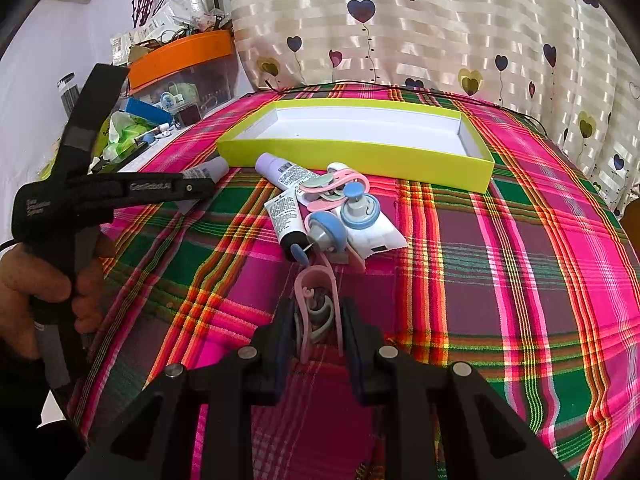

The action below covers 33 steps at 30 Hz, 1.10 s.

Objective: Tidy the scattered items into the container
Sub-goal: 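Close the right tool on the pink clip while the left tool grasps the lavender tube, then lift the pink clip with the right tool while the left tool carries the lavender tube over the box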

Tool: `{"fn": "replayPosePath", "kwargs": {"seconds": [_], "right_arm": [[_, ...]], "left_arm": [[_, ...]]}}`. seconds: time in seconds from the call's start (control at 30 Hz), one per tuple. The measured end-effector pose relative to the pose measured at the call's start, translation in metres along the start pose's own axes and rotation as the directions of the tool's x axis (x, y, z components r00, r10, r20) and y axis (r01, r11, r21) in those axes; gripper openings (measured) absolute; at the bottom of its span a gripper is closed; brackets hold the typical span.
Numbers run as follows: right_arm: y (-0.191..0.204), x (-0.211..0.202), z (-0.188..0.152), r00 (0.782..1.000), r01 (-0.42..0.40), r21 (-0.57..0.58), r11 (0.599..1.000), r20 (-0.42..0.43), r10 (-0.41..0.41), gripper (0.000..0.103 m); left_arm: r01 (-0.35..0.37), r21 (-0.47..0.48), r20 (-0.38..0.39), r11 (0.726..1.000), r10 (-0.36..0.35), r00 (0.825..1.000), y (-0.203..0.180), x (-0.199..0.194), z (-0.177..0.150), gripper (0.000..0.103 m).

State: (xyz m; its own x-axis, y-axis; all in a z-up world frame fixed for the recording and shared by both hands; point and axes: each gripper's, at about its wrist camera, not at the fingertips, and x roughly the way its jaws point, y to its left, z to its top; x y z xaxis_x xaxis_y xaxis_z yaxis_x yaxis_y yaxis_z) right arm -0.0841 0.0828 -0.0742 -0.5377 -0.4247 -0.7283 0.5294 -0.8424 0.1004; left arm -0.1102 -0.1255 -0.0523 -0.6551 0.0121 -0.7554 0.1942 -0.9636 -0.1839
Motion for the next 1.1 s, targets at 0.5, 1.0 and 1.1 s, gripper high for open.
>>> {"fn": "replayPosePath", "kwargs": {"seconds": [0.5, 1.0, 1.1], "right_arm": [[-0.007, -0.009, -0.006, 1.0, -0.014, 0.01, 1.0, 0.021, 0.013, 0.024], [0.001, -0.034, 0.001, 0.996, -0.001, 0.01, 1.0, 0.089, 0.0, 0.024], [0.002, -0.038, 0.003, 0.995, -0.001, 0.012, 1.0, 0.101, -0.001, 0.024]], "left_arm": [[0.045, 0.062, -0.015, 0.997, -0.044, 0.999, -0.007, -0.018, -0.022, 0.018], [0.019, 0.139, 0.029, 0.99, -0.023, 0.999, -0.038, -0.05, -0.027, 0.017], [0.017, 0.153, 0.043, 0.988, -0.024, 0.999, -0.045, -0.057, -0.025, 0.017]]}}
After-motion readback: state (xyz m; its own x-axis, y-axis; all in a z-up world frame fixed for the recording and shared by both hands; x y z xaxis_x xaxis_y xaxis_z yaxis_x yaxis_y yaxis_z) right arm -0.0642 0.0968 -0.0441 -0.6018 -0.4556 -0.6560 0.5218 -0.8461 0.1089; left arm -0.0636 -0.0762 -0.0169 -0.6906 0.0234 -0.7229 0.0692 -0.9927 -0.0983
